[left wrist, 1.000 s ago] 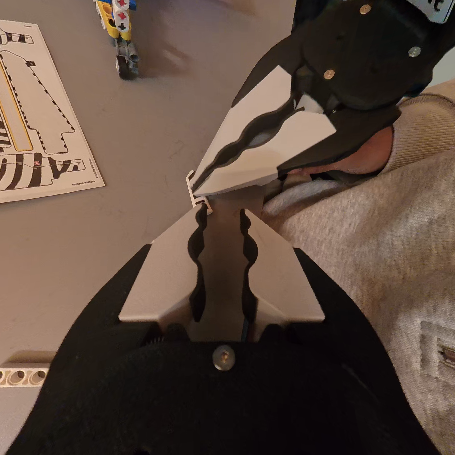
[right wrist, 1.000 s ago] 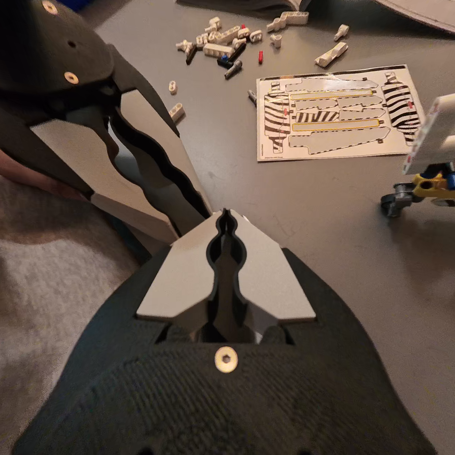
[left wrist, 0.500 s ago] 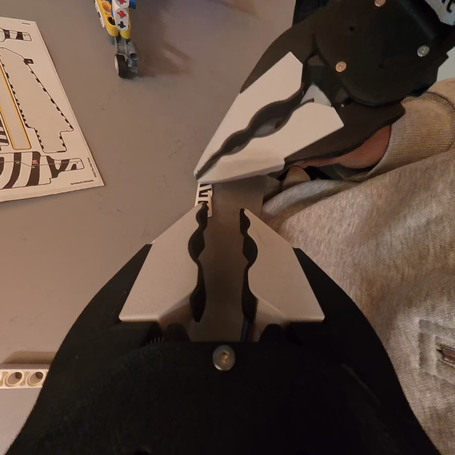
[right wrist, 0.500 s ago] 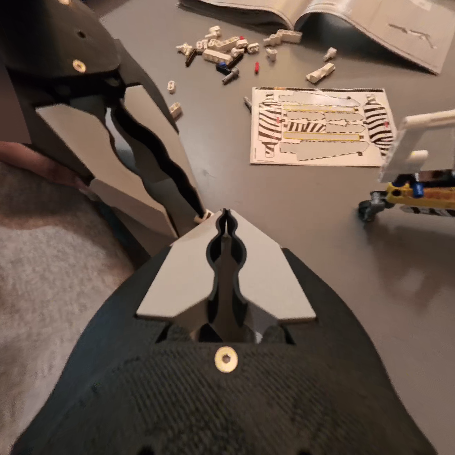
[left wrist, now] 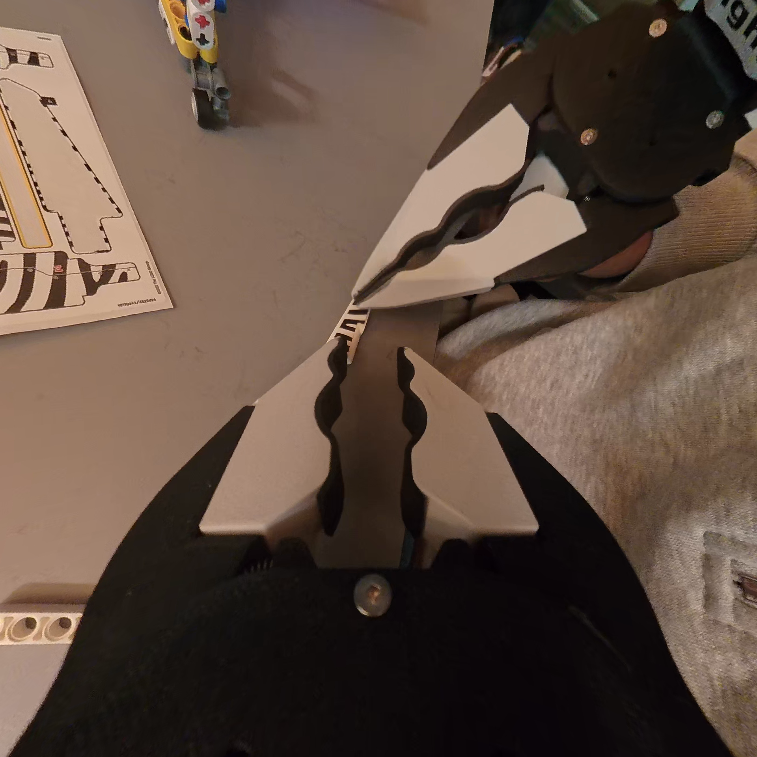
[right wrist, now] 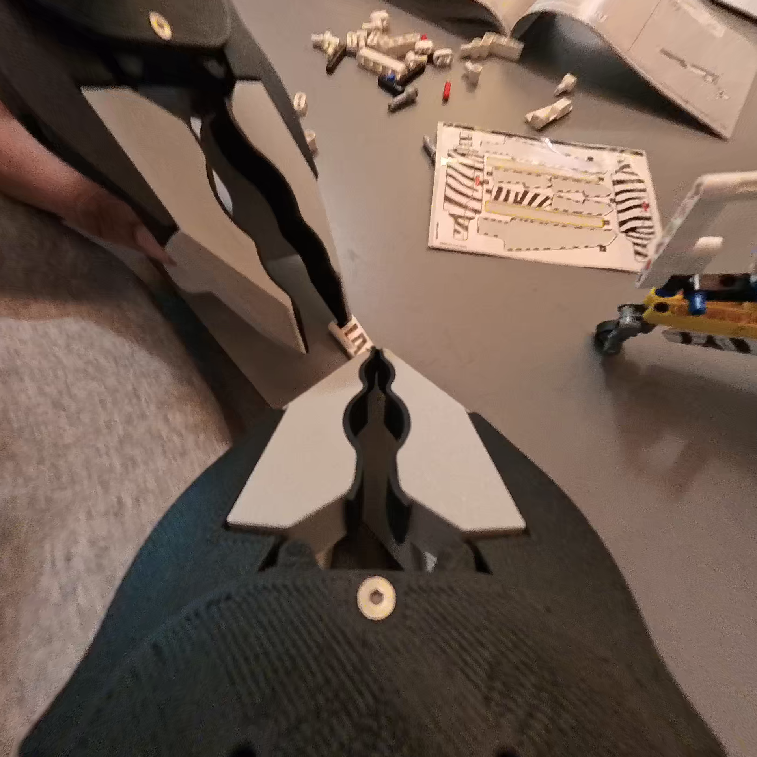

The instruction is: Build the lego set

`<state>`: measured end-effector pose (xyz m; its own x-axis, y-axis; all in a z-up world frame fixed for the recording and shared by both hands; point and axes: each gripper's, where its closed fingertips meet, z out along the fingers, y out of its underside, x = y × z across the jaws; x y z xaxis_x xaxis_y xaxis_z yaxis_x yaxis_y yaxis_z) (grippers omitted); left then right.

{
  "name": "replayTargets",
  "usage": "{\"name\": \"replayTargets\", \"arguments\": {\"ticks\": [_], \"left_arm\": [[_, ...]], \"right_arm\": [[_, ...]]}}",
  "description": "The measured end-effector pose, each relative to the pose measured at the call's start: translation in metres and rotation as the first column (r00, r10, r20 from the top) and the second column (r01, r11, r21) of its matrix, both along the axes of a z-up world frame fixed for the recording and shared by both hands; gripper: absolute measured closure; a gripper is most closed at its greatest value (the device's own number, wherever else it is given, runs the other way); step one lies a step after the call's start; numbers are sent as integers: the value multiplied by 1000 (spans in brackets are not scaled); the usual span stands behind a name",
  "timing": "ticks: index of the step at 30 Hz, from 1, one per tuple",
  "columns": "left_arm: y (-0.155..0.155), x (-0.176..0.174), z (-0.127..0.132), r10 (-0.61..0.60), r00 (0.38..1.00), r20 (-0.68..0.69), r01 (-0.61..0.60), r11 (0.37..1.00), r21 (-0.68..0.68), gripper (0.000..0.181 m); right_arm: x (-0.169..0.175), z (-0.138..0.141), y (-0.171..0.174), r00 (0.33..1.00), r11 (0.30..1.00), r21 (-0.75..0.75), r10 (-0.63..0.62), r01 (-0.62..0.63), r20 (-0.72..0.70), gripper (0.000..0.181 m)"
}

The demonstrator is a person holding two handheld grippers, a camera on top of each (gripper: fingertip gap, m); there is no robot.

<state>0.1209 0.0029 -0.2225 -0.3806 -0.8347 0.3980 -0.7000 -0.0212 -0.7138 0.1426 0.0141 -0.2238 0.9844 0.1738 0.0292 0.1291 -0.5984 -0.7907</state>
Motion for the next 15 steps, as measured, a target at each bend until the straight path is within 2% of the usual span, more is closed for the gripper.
{"name": "replayTargets", "arguments": {"ticks": [6, 10, 15], "left_arm": [[0, 0, 0, 0, 1000, 0, 0, 1000, 2, 158], [0, 0, 0, 0, 1000, -1, 0, 1000, 3, 159], [0, 0, -1, -1, 1000, -1, 1, 1000, 9, 160]], "right_arm": [[12, -2, -10, 999, 999, -15, -36, 36, -1, 181], [0, 7, -5, 1000, 999, 38, 9, -8, -18, 179], [-1, -1, -7, 1000, 1000, 16, 13, -13, -2, 179]]}}
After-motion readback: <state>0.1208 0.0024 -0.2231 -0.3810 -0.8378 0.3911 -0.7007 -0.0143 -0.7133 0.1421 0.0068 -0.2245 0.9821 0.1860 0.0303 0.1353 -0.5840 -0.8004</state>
